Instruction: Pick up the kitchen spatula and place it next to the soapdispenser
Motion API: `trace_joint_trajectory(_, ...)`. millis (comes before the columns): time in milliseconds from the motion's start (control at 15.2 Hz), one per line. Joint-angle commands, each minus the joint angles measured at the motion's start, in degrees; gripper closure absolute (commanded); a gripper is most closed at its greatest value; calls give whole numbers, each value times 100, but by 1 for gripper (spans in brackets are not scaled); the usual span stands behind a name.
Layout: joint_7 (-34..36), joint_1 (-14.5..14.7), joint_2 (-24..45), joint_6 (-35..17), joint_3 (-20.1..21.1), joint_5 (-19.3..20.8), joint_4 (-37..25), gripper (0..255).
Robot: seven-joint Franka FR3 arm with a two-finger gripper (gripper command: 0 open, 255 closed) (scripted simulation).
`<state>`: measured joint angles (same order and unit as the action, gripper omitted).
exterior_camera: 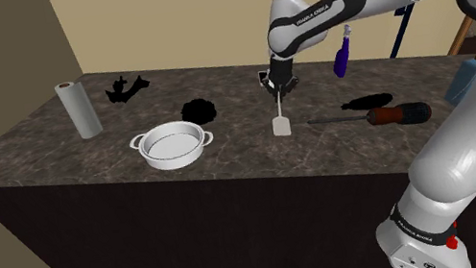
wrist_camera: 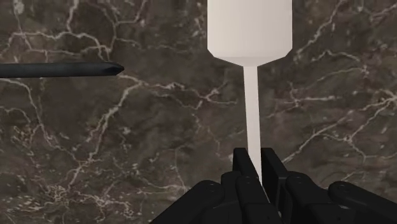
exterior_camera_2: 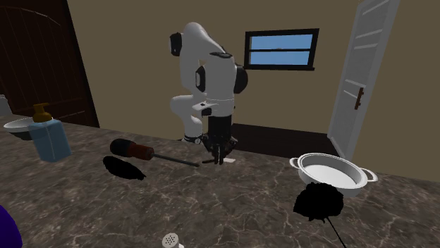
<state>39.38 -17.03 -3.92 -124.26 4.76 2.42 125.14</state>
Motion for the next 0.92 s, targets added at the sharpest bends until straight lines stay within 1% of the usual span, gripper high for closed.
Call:
trace_joint_trajectory(0, -18, -3, -38, 157, -4, -8, -117, 255)
trace_joint_trajectory(858, -76, -2, -302, 1148, -11, -52, -845, 255)
